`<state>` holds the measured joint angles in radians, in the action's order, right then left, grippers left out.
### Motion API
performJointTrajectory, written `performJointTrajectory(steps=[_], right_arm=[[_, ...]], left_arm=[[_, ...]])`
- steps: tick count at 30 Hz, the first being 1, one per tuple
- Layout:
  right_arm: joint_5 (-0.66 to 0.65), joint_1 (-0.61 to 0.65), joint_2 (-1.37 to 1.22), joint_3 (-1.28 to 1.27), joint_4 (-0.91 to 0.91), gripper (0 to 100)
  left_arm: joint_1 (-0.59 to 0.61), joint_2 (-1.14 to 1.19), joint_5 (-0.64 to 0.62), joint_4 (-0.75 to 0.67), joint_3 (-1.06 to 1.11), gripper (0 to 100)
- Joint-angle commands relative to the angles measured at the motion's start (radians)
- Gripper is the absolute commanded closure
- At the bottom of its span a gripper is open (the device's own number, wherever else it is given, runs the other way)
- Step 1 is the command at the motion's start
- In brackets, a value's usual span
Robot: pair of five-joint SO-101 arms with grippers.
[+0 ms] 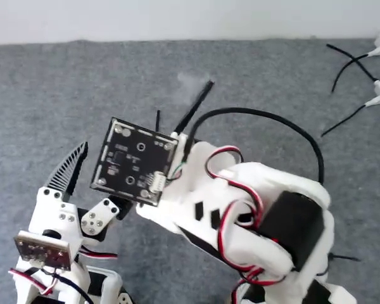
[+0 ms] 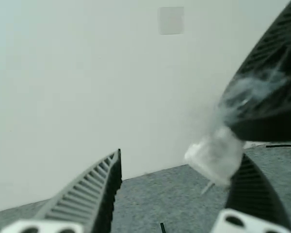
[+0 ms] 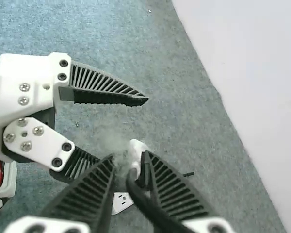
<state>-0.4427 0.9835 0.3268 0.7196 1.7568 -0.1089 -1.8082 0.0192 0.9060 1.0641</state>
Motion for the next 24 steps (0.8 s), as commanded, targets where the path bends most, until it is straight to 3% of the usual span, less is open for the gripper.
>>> performJointTrajectory(steps=[1, 12, 24], right_arm=[[0.012, 0.008, 0.061, -0.015, 0.039, 98.9], [0.011, 0.008, 0.163, -0.201, 0.031, 98.9], [0.011, -0.01, 0.166, -0.229, 0.019, 98.9]], left_arm=[[0.015, -0.014, -0.005, -0.032, -0.002, 66], [0.015, -0.014, -0.003, -0.031, -0.002, 66], [0.014, -0.014, -0.002, 0.006, -0.002, 66]])
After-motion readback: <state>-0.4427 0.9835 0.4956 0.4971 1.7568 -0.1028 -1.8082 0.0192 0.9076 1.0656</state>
